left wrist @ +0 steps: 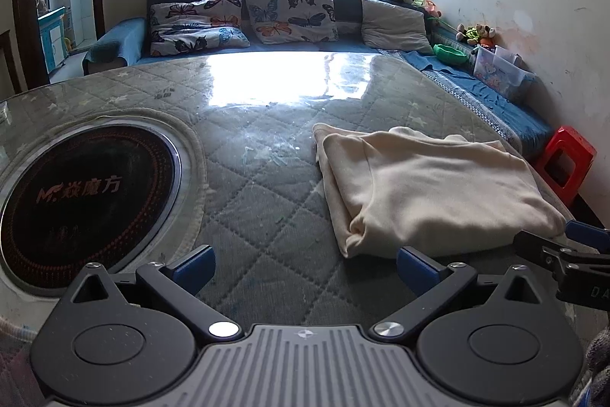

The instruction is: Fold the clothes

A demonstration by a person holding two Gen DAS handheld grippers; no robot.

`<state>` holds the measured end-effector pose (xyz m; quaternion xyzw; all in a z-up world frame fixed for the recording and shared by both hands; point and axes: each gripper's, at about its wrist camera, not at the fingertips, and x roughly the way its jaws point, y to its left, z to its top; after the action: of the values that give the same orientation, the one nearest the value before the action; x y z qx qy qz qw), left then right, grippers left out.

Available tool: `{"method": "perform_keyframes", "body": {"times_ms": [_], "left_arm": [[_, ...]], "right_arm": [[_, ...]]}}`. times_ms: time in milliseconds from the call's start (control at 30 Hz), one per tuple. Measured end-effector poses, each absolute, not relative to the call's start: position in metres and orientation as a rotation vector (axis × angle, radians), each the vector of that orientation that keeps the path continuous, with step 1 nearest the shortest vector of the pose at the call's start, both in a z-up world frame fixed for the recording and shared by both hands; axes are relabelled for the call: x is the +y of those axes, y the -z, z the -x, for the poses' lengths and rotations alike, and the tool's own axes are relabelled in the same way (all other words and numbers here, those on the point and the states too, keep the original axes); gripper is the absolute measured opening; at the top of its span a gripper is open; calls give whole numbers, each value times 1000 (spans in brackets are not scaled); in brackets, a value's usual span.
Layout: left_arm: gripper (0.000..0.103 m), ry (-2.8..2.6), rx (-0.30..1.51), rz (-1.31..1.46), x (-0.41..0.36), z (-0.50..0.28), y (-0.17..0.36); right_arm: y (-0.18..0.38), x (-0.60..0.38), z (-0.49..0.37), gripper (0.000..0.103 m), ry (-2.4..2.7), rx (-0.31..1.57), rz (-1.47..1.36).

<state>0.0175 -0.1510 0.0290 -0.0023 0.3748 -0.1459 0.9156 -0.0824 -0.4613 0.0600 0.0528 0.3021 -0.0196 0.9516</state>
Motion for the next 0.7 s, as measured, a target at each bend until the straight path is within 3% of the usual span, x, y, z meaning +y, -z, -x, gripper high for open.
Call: {"method": "perform_keyframes", "body": {"times_ms": [700], "left_arm": [[103, 279, 745, -51, -151, 2, -25]], "right_arm": [[-44, -452, 97, 103, 89, 659, -143]]}}
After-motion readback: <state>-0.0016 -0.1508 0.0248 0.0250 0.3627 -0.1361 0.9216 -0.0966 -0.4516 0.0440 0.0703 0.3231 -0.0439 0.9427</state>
